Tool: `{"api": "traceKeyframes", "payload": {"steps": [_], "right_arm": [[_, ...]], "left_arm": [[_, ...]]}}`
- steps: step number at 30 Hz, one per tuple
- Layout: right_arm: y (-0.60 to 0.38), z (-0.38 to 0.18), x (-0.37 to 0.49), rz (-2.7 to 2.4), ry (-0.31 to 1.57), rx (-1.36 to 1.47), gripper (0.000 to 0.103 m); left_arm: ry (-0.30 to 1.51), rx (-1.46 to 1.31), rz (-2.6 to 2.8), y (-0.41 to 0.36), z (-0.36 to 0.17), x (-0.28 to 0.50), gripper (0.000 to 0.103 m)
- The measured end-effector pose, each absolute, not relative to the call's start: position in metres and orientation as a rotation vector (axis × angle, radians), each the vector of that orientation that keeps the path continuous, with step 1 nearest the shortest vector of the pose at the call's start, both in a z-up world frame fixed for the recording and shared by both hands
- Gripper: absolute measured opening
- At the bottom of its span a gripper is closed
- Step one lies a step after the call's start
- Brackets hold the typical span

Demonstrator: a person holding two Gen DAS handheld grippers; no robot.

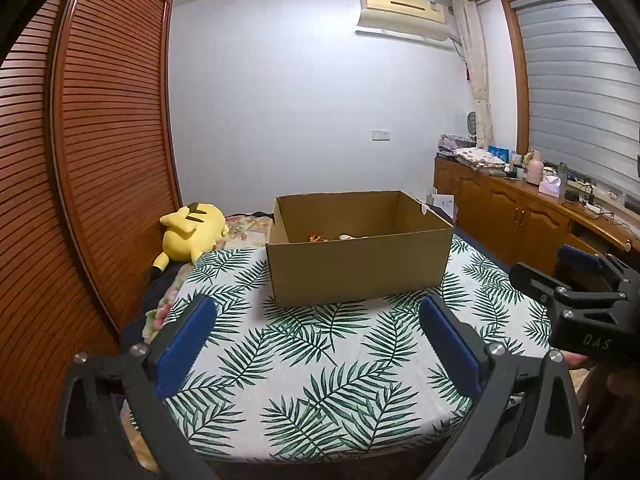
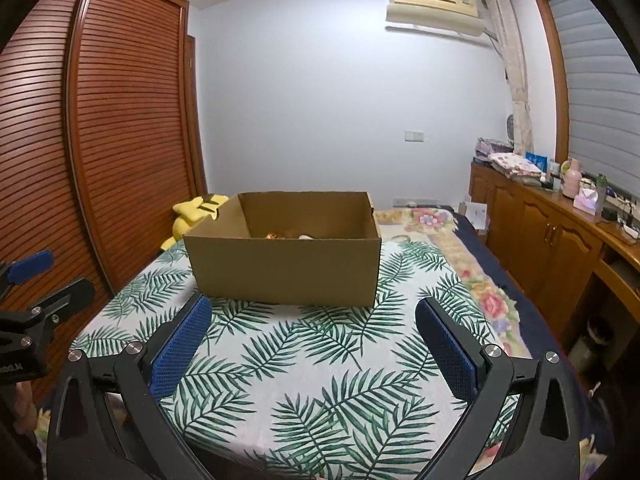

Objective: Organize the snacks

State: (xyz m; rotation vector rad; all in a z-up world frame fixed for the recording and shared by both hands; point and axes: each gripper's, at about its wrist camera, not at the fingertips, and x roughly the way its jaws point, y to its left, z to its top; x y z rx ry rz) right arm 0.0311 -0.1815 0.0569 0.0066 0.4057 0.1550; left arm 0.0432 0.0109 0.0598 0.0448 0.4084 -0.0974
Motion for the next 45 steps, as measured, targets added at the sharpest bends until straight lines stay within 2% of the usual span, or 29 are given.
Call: {"api": "traceKeyframes", "payload": {"steps": [45], "right_arm": [[-0.1812,0.0547,0.0274,0.144,0.404,-0.001,0.103]], "left_arm": [[0.411,0.042,-0.083,0.0124,0.0581,0.0429,0.103]]}}
